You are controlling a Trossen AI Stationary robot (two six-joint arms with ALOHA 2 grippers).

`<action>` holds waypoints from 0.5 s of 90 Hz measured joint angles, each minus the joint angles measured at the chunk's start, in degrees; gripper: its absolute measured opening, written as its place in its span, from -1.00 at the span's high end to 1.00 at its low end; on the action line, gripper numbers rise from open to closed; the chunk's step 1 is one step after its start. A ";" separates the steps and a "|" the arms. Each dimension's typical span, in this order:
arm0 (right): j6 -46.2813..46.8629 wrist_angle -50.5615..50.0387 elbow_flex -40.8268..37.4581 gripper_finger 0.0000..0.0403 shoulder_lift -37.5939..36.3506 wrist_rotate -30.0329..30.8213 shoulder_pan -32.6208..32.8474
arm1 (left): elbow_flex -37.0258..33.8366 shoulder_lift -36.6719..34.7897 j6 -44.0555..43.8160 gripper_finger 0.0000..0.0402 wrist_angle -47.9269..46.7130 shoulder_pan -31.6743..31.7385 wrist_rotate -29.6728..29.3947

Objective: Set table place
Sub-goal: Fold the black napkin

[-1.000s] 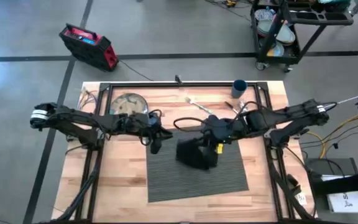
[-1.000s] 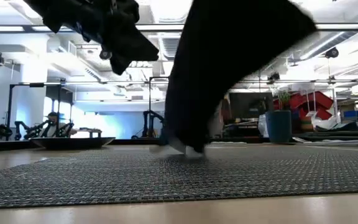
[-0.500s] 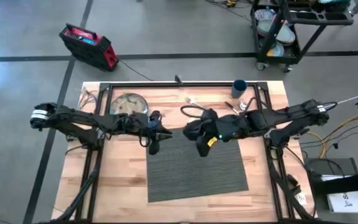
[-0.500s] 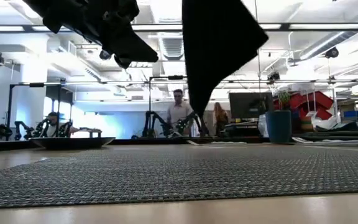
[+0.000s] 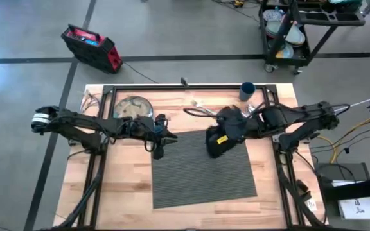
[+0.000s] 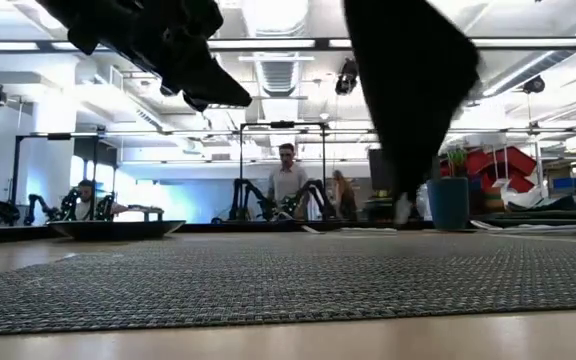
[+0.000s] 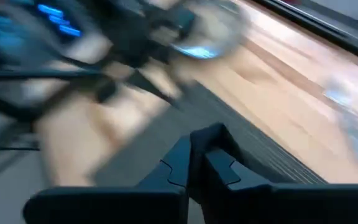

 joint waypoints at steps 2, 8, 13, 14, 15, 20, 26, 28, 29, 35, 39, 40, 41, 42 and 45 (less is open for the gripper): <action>-0.85 1.91 0.05 1.00 0.22 -0.49 0.00 | -0.06 0.00 0.02 0.71 -0.07 0.00 0.01; -1.85 2.20 0.11 1.00 0.48 -1.42 0.02 | -0.26 -0.01 0.02 0.71 -0.50 0.03 0.01; -0.62 -2.56 0.09 1.00 0.49 -1.16 -0.10 | -0.35 -0.01 0.22 0.71 -0.84 0.09 0.00; -0.21 -3.67 0.09 1.00 0.47 -1.03 -0.20 | -0.35 -0.01 0.32 0.71 -0.93 0.09 0.00; 0.28 -4.88 0.09 1.00 0.45 -0.82 -0.30 | -0.35 -0.01 0.42 0.71 -1.07 0.09 0.02; 3.31 -12.62 0.09 1.00 0.38 1.45 -0.65 | -0.41 -0.01 0.90 0.71 -1.63 0.09 0.00; 6.81 -22.17 -0.01 1.00 0.30 5.05 -1.10 | -0.44 -0.01 1.46 0.71 -1.66 0.09 0.00; 7.99 -24.85 -0.02 1.00 0.27 6.02 -1.27 | -0.44 -0.01 1.54 0.71 -1.64 0.09 0.00; 8.53 -26.13 -0.02 1.00 0.25 6.48 -1.37 | -0.44 -0.01 1.58 0.71 -1.63 0.09 0.00; 11.43 -31.20 -0.02 1.00 -0.18 8.62 -1.90 | -0.44 -0.01 1.77 0.71 -1.63 0.14 0.00; 11.76 -31.57 -0.02 1.00 -0.62 8.87 -2.13 | -0.44 -0.01 1.77 0.71 -1.63 0.26 0.00; 11.73 -31.35 -0.02 1.00 -0.71 8.90 -2.14 | -0.44 -0.01 1.77 0.71 -1.63 0.29 0.00; 11.70 -30.85 -0.02 1.00 -0.81 8.90 -2.14 | -0.44 -0.01 1.77 0.71 -1.63 0.32 0.00; 11.59 -30.34 -0.02 1.00 -0.89 8.89 -2.14 | -0.44 -0.01 1.77 0.71 -1.63 0.36 0.00; 10.82 -28.58 -0.02 1.00 -1.08 8.57 -2.14 | -0.44 -0.01 1.77 0.71 -1.63 0.46 0.00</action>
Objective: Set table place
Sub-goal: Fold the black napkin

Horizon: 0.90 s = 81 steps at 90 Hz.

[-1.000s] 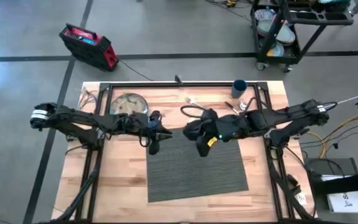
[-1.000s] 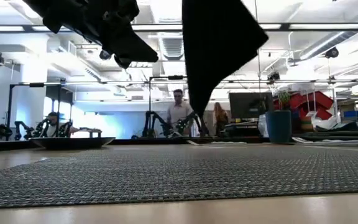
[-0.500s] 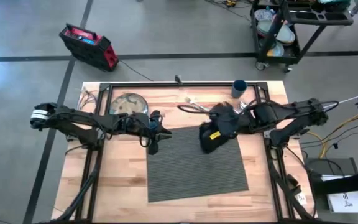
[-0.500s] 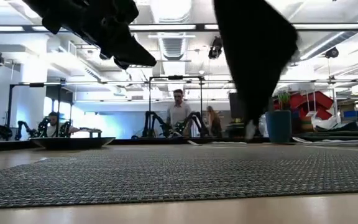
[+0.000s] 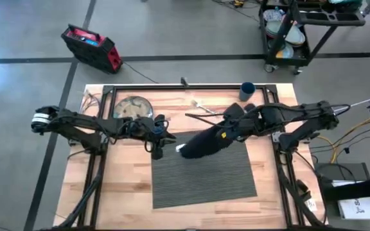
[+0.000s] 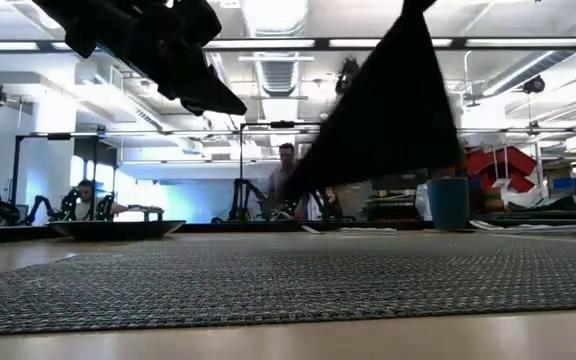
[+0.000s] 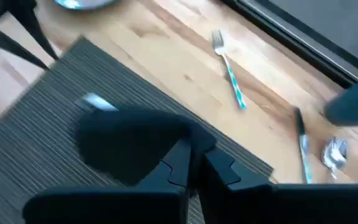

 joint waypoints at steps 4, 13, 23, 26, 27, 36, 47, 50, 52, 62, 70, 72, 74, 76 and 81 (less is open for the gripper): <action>-1.37 2.63 0.02 1.00 -0.08 -1.42 0.02 | 0.00 0.00 0.00 0.71 0.04 0.24 0.00; -3.23 5.32 0.02 1.00 0.22 -3.87 0.04 | 0.00 0.00 0.00 0.71 0.04 0.67 0.00; -3.86 5.32 -0.55 1.00 1.83 -5.90 -0.38 | -0.01 0.00 0.00 0.71 0.02 0.90 0.00; -4.05 5.33 -0.99 1.00 2.54 -6.83 -0.58 | 0.00 0.00 0.00 0.71 0.09 0.90 0.00; -4.12 5.34 -1.16 1.00 2.78 -7.16 -0.62 | 0.00 0.00 -0.01 0.71 0.11 0.90 0.00; -5.82 8.98 -2.67 1.00 5.15 -10.32 -0.79 | -0.02 0.00 -0.17 0.71 0.04 0.88 0.02; -8.51 15.02 -3.21 1.00 6.98 -12.61 -0.75 | -0.02 0.00 -0.26 0.71 0.01 0.83 0.07; -9.51 17.59 -3.21 1.00 7.13 -13.37 -0.75 | -0.02 0.00 -0.26 0.71 0.00 0.83 0.08; -10.05 19.43 -3.21 1.00 7.21 -13.73 -0.76 | -0.02 0.00 -0.26 0.71 0.02 0.83 0.09; -12.69 26.14 -3.19 1.00 7.57 -15.90 -0.88 | -0.02 0.00 -0.26 0.71 0.02 0.83 0.09; -12.33 22.52 -3.51 1.00 7.99 -16.65 -0.73 | -0.02 -0.04 -0.26 0.71 0.00 0.83 0.11; -11.84 20.52 -3.74 1.00 7.99 -16.60 -0.69 | -0.02 -0.03 -0.28 0.71 -0.07 0.83 0.13; -11.14 18.23 -3.94 1.00 8.00 -16.29 -0.60 | -0.02 -0.04 -0.28 0.71 -0.14 0.83 0.13; -10.41 15.96 -4.07 1.00 8.01 -15.59 -0.45 | -0.02 -0.04 -0.28 0.71 -0.19 0.83 0.14; -8.32 11.46 -4.17 1.00 7.73 -13.10 -0.19 | -0.02 -0.04 -0.28 0.71 -0.37 0.83 0.17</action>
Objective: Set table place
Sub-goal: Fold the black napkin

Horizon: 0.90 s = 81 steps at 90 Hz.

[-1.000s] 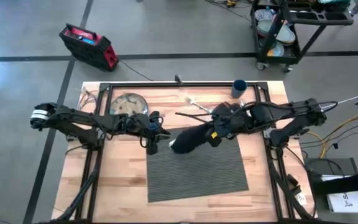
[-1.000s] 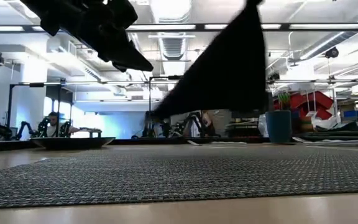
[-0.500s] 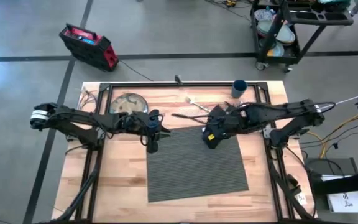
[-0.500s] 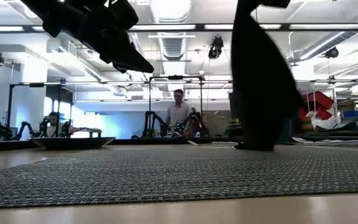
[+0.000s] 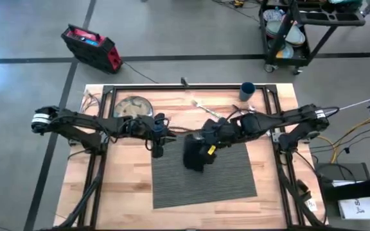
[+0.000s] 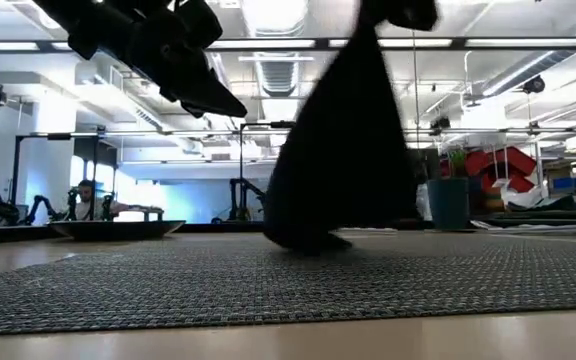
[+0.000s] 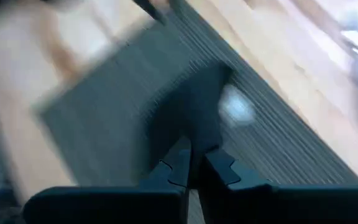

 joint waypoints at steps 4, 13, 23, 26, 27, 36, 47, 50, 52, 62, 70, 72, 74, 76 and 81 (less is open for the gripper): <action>0.94 -3.09 -0.07 1.00 -0.83 1.57 0.01 | 0.00 0.00 0.00 0.71 -0.30 0.00 0.00; 3.22 -7.14 -0.04 1.00 -4.59 5.65 -0.28 | 0.00 0.00 0.00 0.71 -0.38 0.00 0.02; 5.90 -11.24 0.01 1.00 -8.76 10.80 -1.14 | 0.00 0.00 0.03 0.71 -0.54 0.00 0.02; 6.18 -11.63 0.02 1.00 -9.61 11.83 -1.41 | 0.00 0.00 0.14 0.71 -0.53 0.00 0.02; 6.22 -11.69 0.02 1.00 -9.95 12.12 -1.51 | 0.00 0.00 0.21 0.71 -0.51 0.00 0.02; 6.28 -12.10 0.02 1.00 -11.56 14.27 -2.16 | 0.00 0.00 0.39 0.71 -0.52 0.00 0.02; 6.03 -12.59 -0.10 1.00 -11.39 14.08 -3.01 | 0.00 0.00 0.39 0.71 -0.54 0.00 0.02; 5.58 -12.42 -0.19 1.00 -10.68 13.11 -3.16 | 0.00 0.00 0.31 0.71 -0.59 0.00 0.02; 4.99 -12.25 -0.38 1.00 -10.05 12.17 -3.24 | 0.00 0.00 0.23 0.71 -0.60 0.00 0.02; 1.54 -6.12 -2.58 1.00 -5.98 5.71 -3.20 | -0.35 0.00 0.02 0.71 -0.64 0.00 0.02; -1.38 2.85 -5.48 1.00 -2.45 -1.01 -3.16 | -1.08 0.00 0.00 0.71 -0.97 0.00 0.02; -1.61 5.16 -6.18 1.00 -1.43 -2.23 -3.16 | -1.27 0.00 0.00 0.71 -0.90 0.00 0.02; -1.96 7.44 -6.82 1.00 -0.44 -3.41 -3.18 | -1.53 0.00 0.00 0.71 -0.89 0.00 0.02; -2.15 9.61 -7.49 1.00 0.52 -4.52 -3.18 | -1.80 0.00 -0.01 0.71 -0.84 0.00 0.02; -2.45 13.84 -8.89 1.00 3.05 -7.00 -3.18 | -2.60 0.00 -0.04 0.71 -0.83 0.00 0.02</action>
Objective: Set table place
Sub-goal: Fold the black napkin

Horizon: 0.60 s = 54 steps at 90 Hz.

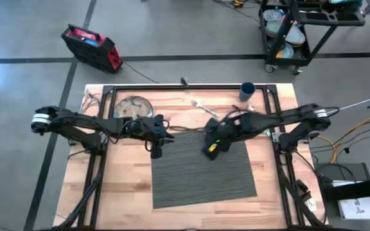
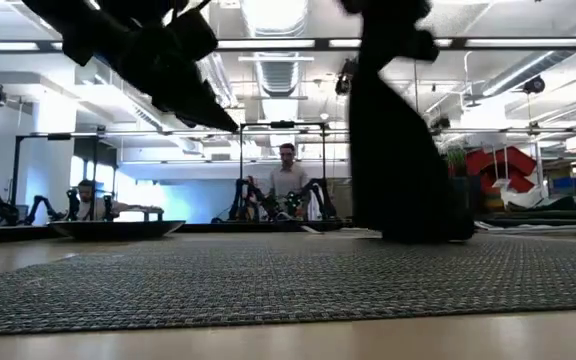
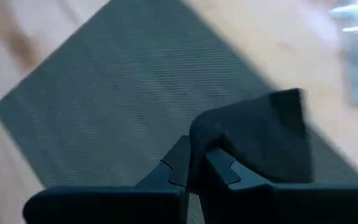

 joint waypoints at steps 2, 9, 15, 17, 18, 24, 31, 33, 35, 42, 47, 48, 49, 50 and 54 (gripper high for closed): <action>-0.01 1.67 -0.40 1.00 1.05 -0.93 0.01 | -0.36 0.00 -0.11 0.71 -0.04 0.00 0.00; -0.23 8.83 -1.76 1.00 4.21 -4.19 0.02 | -1.85 0.00 -1.28 0.71 0.04 0.00 0.00; 0.06 15.11 -3.03 1.00 6.34 -7.75 0.02 | -3.24 0.00 -2.24 0.71 0.01 0.00 0.03; 0.32 16.67 -3.33 1.00 7.10 -8.69 0.02 | -3.74 0.00 -2.55 0.71 0.01 0.00 0.09; 0.53 17.51 -3.48 1.00 7.52 -9.10 0.02 | -4.03 0.00 -2.75 0.71 0.00 0.00 0.13; 1.51 20.86 -3.96 1.00 9.99 -10.91 0.34 | -5.44 0.00 -3.38 0.71 0.05 0.00 0.31; 2.53 22.98 -4.23 1.00 12.78 -12.38 0.92 | -7.13 0.00 -3.45 0.71 0.48 0.00 0.33; 2.97 24.01 -4.23 1.00 13.42 -12.91 1.18 | -7.52 0.01 -3.45 0.71 0.50 0.00 0.34; 3.48 24.92 -4.24 1.00 13.99 -13.50 1.44 | -7.85 0.02 -3.47 0.71 0.50 0.00 0.34; 5.35 27.92 -4.48 1.00 16.33 -15.25 2.71 | -8.77 0.02 -3.48 0.71 1.09 0.00 0.37; 6.69 29.64 -4.66 1.00 17.80 -15.85 3.87 | -9.34 0.02 -4.00 0.71 1.57 0.00 0.55; 7.00 29.78 -4.70 1.00 18.09 -15.97 4.09 | -9.45 0.02 -4.21 0.71 1.67 0.02 0.66; 7.23 29.96 -4.74 1.00 18.38 -16.11 4.30 | -9.55 0.02 -4.39 0.71 1.79 0.02 0.84; 7.36 30.24 -4.76 1.00 18.67 -16.26 4.50 | -9.64 0.02 -4.55 0.71 1.94 0.02 1.08; 8.34 32.39 -4.84 1.00 19.54 -16.89 5.18 | -10.02 0.02 -5.29 0.71 3.22 0.02 2.28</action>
